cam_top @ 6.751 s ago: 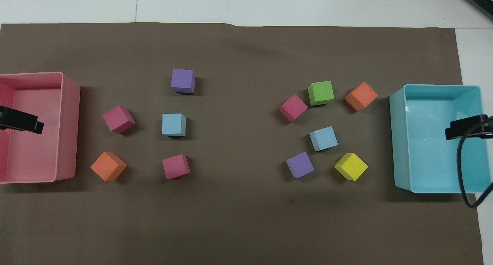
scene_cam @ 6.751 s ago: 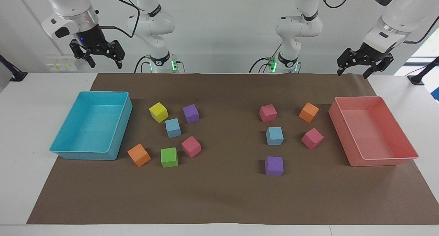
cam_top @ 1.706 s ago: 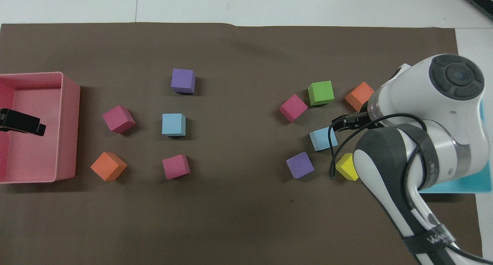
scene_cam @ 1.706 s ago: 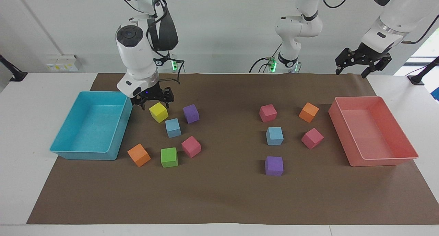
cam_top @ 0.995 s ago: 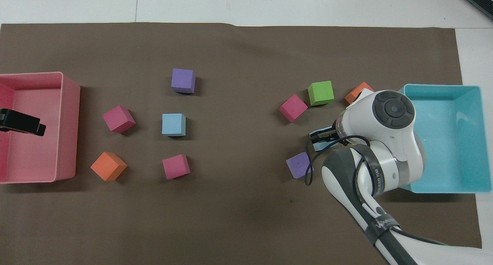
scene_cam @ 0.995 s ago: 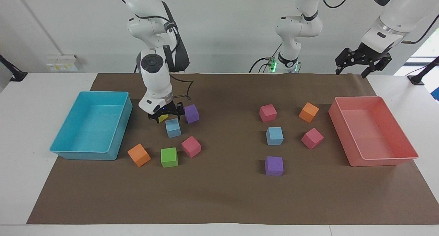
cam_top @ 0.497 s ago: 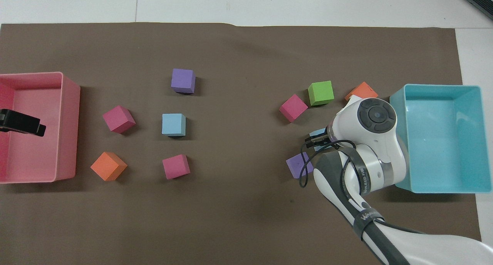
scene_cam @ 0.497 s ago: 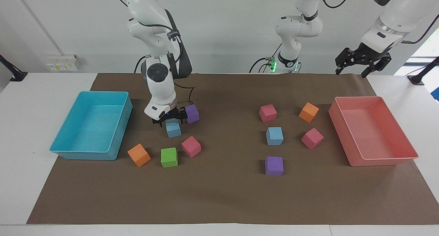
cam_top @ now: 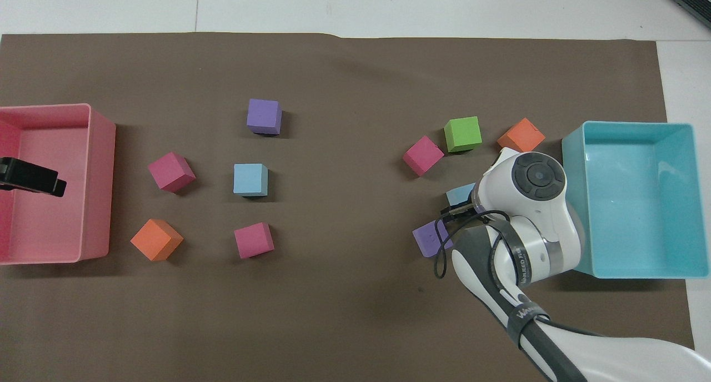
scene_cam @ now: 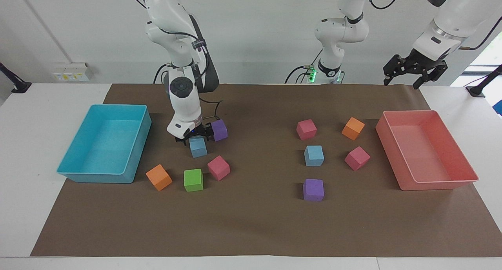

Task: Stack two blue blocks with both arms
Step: 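Close the right gripper on the light-blue cube and lift it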

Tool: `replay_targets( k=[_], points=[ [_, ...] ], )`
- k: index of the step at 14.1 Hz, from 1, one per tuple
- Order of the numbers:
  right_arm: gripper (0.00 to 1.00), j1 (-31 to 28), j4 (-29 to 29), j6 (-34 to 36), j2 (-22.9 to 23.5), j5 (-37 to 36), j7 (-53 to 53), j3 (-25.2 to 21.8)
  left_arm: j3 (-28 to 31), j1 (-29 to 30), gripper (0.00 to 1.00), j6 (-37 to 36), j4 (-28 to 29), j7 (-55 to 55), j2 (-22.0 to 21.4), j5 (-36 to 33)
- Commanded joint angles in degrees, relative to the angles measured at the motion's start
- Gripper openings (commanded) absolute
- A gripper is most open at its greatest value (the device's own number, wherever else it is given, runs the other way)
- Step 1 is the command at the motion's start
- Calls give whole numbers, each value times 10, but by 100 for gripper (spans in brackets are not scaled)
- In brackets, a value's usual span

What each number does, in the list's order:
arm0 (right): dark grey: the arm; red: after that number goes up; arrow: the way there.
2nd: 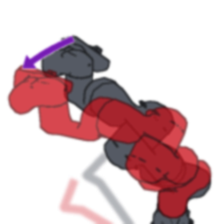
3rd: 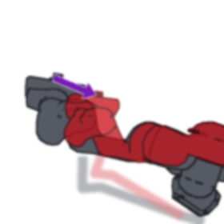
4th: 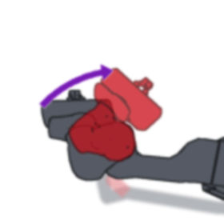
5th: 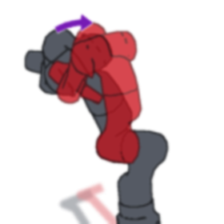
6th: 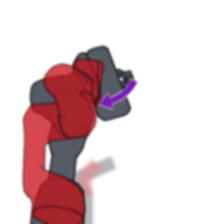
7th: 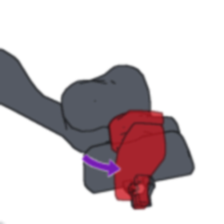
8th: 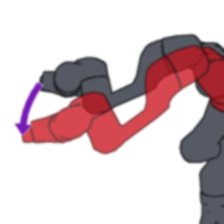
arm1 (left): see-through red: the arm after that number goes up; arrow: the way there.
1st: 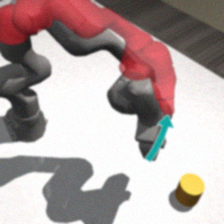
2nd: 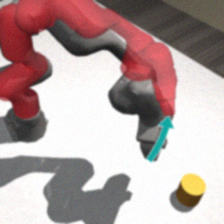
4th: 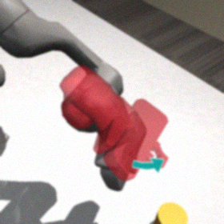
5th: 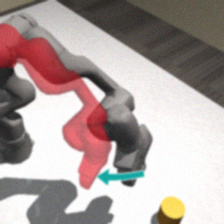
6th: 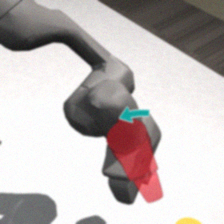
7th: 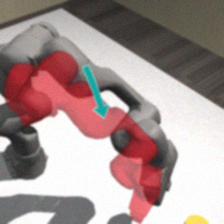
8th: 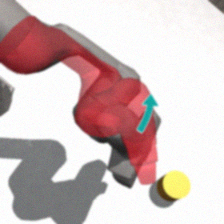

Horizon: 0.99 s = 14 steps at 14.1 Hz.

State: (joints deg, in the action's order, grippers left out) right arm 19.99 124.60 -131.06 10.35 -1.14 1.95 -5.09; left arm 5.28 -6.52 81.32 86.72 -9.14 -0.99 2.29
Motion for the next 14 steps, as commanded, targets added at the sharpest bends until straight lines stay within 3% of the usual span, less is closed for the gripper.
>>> replay_targets(
  k=[1, 5, 6, 8, 9, 10, 11, 14],
  points=[
    [100, -6, 13, -14, -7, 38, -23, 1, 2, -5, 100, -1, 16, -2, -16, 3],
    [100, -7, 14, -14, -7, 46, -30, 1, 0, -5, 100, -4, 17, -2, -17, 3],
    [92, -7, 14, -14, -7, 46, -34, 1, 0, -6, 100, -4, 20, -2, -19, 3],
    [65, -9, 14, -14, -6, 46, -43, 1, 0, -5, 100, -3, 20, -2, -19, 3],
    [48, -9, 14, -13, -6, 46, -42, 1, 0, -5, 100, -2, 20, -2, -18, 3],
    [20, -9, 14, -13, -6, 46, -35, 1, 0, -5, 100, -2, 20, -2, -18, 3],
    [0, -9, 14, -11, -6, 47, -31, 1, 0, -5, 100, -1, 20, -2, -18, 3],
    [0, -8, 5, -4, -7, 46, -8, 1, 0, -5, 100, -3, 20, -2, -18, 3]
  ],
)
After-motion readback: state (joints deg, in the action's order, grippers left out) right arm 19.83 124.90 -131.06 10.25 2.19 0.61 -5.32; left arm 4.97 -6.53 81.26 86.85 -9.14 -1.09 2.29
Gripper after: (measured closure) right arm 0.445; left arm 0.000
